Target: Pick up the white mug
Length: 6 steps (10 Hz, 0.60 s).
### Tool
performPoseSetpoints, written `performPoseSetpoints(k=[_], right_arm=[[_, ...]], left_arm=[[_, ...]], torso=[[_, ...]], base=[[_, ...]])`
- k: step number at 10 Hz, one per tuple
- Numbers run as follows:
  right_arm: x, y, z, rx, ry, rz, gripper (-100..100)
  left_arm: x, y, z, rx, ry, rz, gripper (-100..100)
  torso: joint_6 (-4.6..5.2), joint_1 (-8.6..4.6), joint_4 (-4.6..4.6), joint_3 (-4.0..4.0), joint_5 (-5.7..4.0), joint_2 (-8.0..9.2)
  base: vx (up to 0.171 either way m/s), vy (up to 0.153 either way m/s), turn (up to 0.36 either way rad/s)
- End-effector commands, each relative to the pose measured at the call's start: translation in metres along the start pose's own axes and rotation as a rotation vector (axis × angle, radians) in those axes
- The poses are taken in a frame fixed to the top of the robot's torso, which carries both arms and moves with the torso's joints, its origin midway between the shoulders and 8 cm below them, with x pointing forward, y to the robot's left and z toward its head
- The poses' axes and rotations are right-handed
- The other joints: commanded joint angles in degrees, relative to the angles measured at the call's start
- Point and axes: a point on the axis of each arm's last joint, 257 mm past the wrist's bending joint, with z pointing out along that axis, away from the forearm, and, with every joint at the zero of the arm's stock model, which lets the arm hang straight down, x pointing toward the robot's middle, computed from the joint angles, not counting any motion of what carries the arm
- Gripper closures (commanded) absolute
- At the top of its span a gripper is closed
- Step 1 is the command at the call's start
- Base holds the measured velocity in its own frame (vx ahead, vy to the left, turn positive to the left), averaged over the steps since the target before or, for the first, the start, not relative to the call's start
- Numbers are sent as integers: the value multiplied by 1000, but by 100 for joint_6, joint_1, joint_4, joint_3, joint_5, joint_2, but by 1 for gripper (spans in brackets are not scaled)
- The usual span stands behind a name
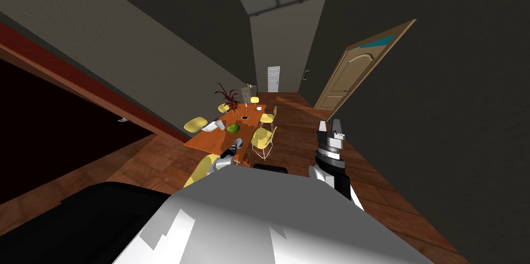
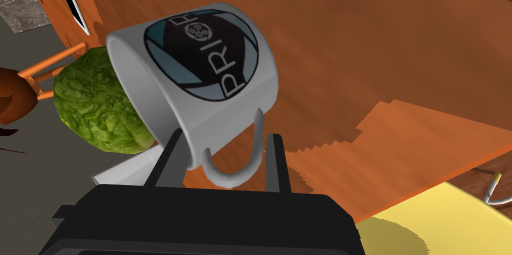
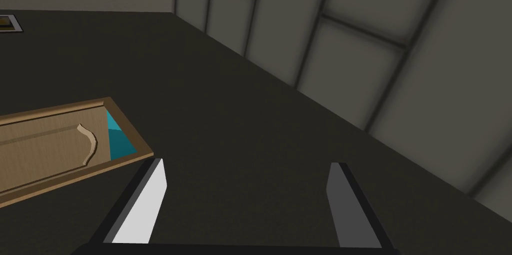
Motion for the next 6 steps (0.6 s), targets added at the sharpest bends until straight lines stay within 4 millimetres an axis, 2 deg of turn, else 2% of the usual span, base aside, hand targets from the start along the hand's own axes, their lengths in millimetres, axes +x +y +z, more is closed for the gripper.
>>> performPoseSetpoints(k=[1, 2, 5, 6], right_arm=[[0, 0, 0, 0, 0, 0, 0], [0, 0, 0, 0, 0, 0, 0], [0, 0, 0, 0, 0, 0, 0], [0, 0, 0, 0, 0, 0, 0]], left_arm=[[0, 0, 0, 0, 0, 0, 0], [-2, -3, -5, -2, 0, -1, 100], [-4, -5, -7, -1, -1, -1, 100], [-4, -5, -8, -4, 0, -1, 0]], torso=[[0, 0, 0, 0, 0, 0], [0, 0, 0, 0, 0, 0], [-2, -14, 2, 10, -3, 19], [-1, -8, 2, 7, -2, 11]], base=[[0, 0, 0], [-30, -16, -8], [-37, -24, 0], [0, 0, 0]])
